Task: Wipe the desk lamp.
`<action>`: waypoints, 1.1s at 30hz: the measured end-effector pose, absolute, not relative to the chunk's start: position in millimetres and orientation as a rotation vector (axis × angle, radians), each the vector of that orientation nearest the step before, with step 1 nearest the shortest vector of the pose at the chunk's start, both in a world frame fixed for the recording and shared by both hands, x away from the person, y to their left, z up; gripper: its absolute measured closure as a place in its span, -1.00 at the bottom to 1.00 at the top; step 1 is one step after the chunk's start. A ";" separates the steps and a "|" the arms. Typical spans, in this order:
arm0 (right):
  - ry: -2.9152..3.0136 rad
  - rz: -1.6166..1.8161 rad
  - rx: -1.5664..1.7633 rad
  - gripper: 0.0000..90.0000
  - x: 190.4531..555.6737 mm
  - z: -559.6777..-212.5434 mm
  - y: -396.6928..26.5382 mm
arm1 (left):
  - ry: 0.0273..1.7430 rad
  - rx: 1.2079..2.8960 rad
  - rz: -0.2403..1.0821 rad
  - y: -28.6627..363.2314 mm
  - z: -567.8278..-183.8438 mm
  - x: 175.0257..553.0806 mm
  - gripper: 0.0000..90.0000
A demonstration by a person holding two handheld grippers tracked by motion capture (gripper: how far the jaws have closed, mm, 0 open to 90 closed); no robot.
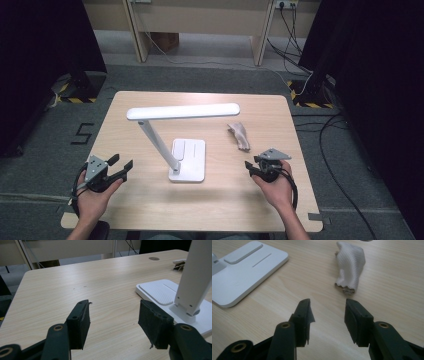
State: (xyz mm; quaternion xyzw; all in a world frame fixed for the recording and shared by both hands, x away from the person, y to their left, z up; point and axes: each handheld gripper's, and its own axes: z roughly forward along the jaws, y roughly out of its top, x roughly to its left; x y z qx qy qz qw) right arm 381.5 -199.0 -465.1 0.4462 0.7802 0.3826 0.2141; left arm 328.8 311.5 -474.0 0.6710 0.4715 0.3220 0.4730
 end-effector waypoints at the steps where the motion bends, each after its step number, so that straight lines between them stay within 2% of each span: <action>1: 2.159 1.059 1.253 0.26 380.5 -465.2 -200.8 | 1.156 1.640 0.791 313.1 -474.1 329.4 -0.08; 21: 2.033 1.055 1.367 0.25 364.8 -471.4 -250.6 | 1.246 1.608 0.818 342.1 -486.5 338.9 -0.08; 33: 1.985 1.048 1.413 0.25 359.2 -480.2 -269.7 | 1.262 1.607 0.828 344.9 -490.9 342.3 -0.08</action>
